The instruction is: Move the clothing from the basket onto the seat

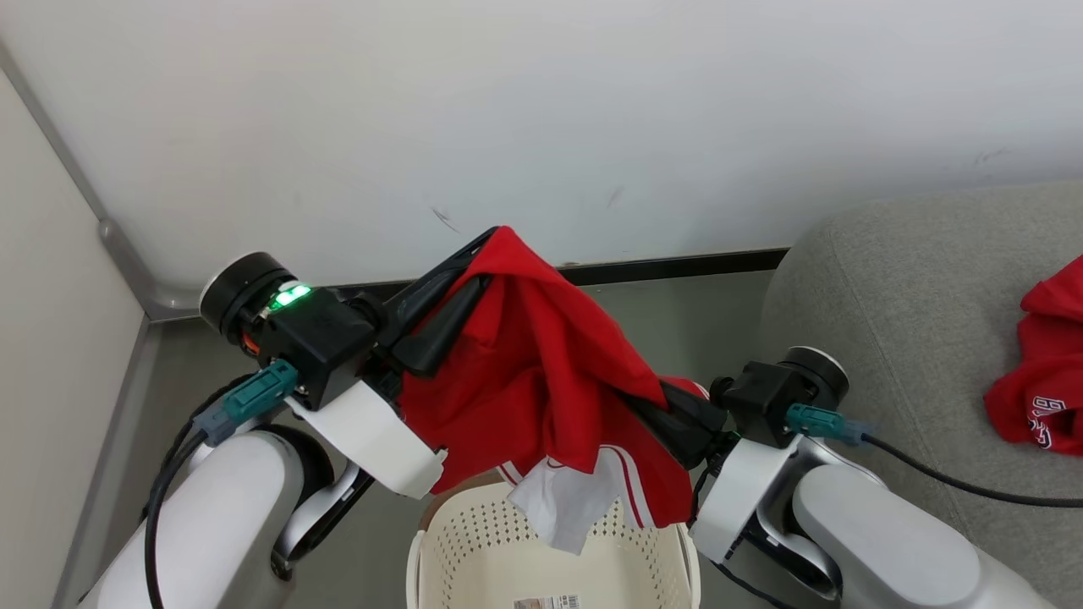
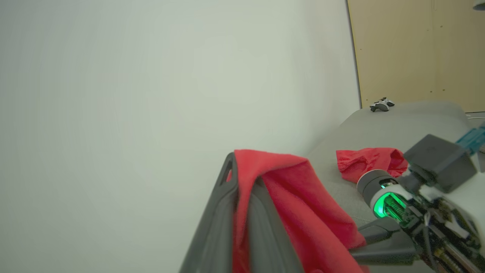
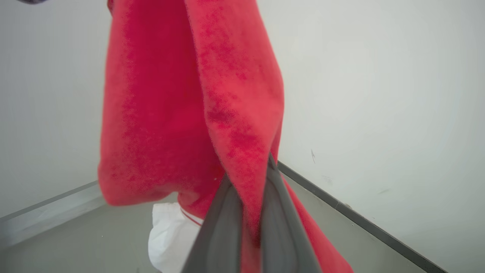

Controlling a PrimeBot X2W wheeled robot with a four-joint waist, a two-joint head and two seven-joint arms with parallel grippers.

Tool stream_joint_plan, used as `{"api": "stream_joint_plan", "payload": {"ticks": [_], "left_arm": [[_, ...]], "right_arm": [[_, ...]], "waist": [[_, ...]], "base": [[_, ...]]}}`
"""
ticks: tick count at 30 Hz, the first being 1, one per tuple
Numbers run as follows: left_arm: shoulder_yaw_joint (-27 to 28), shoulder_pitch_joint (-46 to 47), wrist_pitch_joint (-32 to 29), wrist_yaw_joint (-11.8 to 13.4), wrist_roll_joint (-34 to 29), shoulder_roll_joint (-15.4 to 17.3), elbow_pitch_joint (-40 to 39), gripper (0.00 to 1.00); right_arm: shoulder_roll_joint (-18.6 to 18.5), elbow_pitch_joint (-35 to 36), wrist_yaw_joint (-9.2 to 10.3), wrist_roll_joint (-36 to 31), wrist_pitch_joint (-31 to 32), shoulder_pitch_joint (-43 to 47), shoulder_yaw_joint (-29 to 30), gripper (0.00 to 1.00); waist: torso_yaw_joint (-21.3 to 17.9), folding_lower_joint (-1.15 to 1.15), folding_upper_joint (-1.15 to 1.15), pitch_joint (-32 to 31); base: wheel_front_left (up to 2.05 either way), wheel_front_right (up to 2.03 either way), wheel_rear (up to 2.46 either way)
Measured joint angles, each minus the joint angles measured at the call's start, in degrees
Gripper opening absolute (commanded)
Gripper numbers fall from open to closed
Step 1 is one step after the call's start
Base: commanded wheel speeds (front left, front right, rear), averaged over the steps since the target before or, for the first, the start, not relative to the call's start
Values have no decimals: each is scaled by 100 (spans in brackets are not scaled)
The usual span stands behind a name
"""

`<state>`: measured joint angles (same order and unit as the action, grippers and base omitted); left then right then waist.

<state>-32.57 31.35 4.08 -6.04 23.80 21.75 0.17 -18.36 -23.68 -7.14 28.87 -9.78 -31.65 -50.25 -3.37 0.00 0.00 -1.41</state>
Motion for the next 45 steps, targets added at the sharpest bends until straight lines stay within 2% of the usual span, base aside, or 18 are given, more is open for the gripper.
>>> {"api": "stream_joint_plan", "payload": {"ticks": [11, 17, 19, 20, 21, 22, 25, 26, 45], "left_arm": [[73, -591, 131, 151, 199, -7, 489, 0], [66, -731, 258, 151, 323, -92, 576, 0], [41, -749, 285, 148, 387, -148, 575, 17], [11, -760, 303, 147, 414, -180, 573, 29], [-21, -761, 304, 138, 431, -209, 570, 45], [-48, -761, 309, 115, 434, -226, 560, 68], [-108, -761, 319, 91, 493, -246, 548, 96], [-112, -761, 333, 90, 504, -247, 545, 100], [-360, -905, 497, -54, 784, -247, 530, 100]], "right_arm": [[-178, 56, 0, 628, -98, 274, 565, 0], [-257, 170, 0, 732, -155, 345, 822, 0], [-274, 187, 0, 753, -158, 345, 906, 0], [-286, 188, 0, 754, -176, 345, 945, 0], [-299, 188, 0, 762, -191, 345, 976, 0], [-311, 188, 0, 788, -207, 346, 1015, 0], [-344, 187, 0, 808, -214, 345, 1125, 0], [-357, 183, 0, 817, -214, 344, 1149, 0], [-740, -145, 0, 850, -283, 659, 2236, 0]], "waist": [[-177, 0, 0, 47], [-296, 0, 0, 76], [-332, 0, 0, 84], [-349, 0, 0, 88], [-365, 0, 0, 91], [-381, 0, 0, 94], [-422, 0, 0, 100], [-434, 0, 0, 101], [-688, 0, 0, 80]], "base": [[0, 0, 0], [0, 0, 0], [0, 0, 0], [0, 0, 0], [0, 0, 0], [0, 0, 0], [0, 0, 0], [0, 0, 0], [0, 0, 0]]}}
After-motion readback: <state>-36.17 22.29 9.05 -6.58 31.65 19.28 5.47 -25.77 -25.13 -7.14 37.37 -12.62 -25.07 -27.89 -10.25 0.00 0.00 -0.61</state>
